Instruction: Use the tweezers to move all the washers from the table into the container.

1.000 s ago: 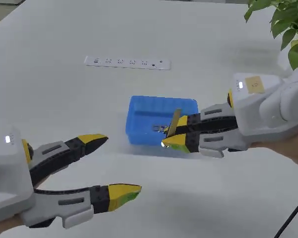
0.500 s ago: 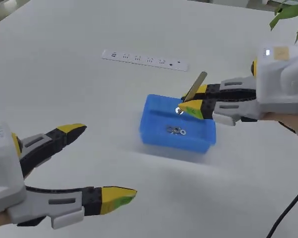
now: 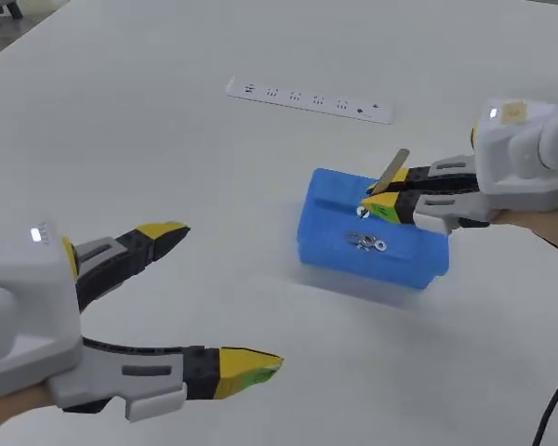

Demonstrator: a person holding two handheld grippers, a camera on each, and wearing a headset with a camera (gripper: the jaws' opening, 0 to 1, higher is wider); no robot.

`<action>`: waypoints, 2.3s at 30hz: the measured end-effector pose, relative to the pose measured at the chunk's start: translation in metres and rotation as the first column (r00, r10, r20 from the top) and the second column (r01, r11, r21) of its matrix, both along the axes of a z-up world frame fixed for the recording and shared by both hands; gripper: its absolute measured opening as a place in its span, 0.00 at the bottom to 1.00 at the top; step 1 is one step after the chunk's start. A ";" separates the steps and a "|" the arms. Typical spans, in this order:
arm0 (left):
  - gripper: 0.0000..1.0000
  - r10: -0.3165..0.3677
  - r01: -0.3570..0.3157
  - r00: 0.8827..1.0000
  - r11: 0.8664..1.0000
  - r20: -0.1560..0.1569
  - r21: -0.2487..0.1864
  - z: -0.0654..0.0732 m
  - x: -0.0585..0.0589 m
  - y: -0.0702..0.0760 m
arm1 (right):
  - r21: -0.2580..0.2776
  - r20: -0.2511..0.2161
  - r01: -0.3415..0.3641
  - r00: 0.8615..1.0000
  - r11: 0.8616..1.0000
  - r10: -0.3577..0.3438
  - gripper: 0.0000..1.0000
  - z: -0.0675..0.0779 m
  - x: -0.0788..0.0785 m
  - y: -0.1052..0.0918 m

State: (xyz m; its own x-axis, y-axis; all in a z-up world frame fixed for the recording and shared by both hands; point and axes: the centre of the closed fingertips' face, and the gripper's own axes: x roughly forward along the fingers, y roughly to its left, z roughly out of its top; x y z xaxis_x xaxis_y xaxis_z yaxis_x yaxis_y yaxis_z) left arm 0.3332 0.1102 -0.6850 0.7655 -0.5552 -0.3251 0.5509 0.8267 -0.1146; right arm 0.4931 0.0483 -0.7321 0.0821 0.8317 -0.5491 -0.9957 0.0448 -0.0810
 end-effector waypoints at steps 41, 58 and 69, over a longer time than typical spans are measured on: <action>0.99 -0.007 0.007 0.999 1.000 -0.049 0.009 -0.009 -0.008 0.000 | -0.039 -0.020 0.009 1.000 0.999 -0.010 0.09 -0.016 -0.007 -0.005; 0.77 -0.258 0.249 0.962 0.964 0.094 0.092 0.032 0.120 -0.071 | -0.060 0.027 -0.018 0.999 0.998 0.020 0.08 -0.006 -0.011 -0.008; 0.42 -0.433 0.425 0.901 0.890 0.012 0.165 0.015 0.150 -0.098 | -0.073 0.035 -0.026 0.999 0.997 0.029 0.08 -0.008 -0.009 -0.011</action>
State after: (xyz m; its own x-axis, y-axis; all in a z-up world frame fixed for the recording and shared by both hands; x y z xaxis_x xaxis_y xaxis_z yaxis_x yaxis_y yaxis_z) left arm 0.4836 0.0122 -0.6696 0.4806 -0.7790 -0.4028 0.8575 0.5135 0.0300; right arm 0.4843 0.0369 -0.7399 0.0809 0.7920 -0.6051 -0.9928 0.0104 -0.1192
